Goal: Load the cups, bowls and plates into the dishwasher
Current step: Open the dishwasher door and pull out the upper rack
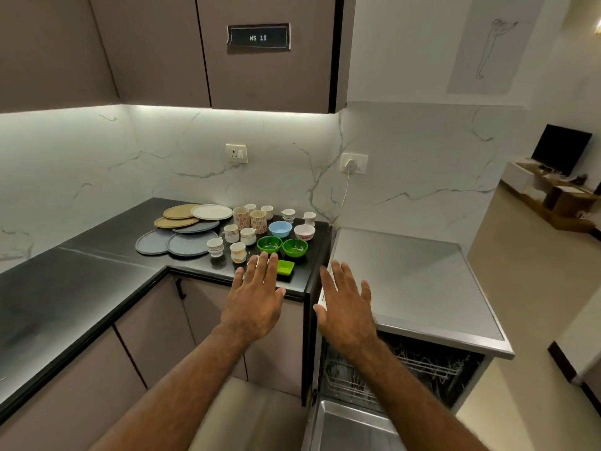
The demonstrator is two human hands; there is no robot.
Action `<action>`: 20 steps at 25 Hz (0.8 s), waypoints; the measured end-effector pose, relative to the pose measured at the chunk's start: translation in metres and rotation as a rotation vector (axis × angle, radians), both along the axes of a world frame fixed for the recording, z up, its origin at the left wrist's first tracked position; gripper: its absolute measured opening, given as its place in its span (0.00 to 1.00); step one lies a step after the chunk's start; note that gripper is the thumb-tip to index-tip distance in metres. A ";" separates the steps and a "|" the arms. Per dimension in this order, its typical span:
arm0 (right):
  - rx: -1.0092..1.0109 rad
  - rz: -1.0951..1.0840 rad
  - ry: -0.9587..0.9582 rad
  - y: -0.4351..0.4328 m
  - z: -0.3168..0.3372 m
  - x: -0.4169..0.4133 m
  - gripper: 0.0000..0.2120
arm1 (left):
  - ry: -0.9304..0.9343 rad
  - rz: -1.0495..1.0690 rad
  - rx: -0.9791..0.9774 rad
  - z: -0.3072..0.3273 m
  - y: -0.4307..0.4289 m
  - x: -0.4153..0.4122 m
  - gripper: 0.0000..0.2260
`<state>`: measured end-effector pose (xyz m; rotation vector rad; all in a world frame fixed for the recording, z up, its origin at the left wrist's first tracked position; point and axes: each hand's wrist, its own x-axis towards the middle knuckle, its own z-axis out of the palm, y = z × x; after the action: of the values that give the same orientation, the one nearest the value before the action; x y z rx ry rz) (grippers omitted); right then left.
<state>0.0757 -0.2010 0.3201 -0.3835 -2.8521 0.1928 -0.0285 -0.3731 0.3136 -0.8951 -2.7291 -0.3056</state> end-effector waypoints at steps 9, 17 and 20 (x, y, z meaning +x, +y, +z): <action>-0.089 0.064 -0.027 0.019 -0.049 -0.107 0.38 | -0.128 0.009 -0.029 -0.048 0.023 -0.113 0.33; -0.103 -0.056 -0.040 0.056 -0.087 -0.210 0.38 | -0.178 -0.043 -0.067 -0.090 0.069 -0.234 0.32; -0.124 -0.116 -0.086 0.073 -0.105 -0.220 0.38 | -0.199 -0.082 -0.081 -0.112 0.086 -0.244 0.32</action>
<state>-0.1444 -0.1276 0.2151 -0.5938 -2.8990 0.3394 -0.2728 -0.2874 0.2016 -1.0520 -2.9091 -0.3171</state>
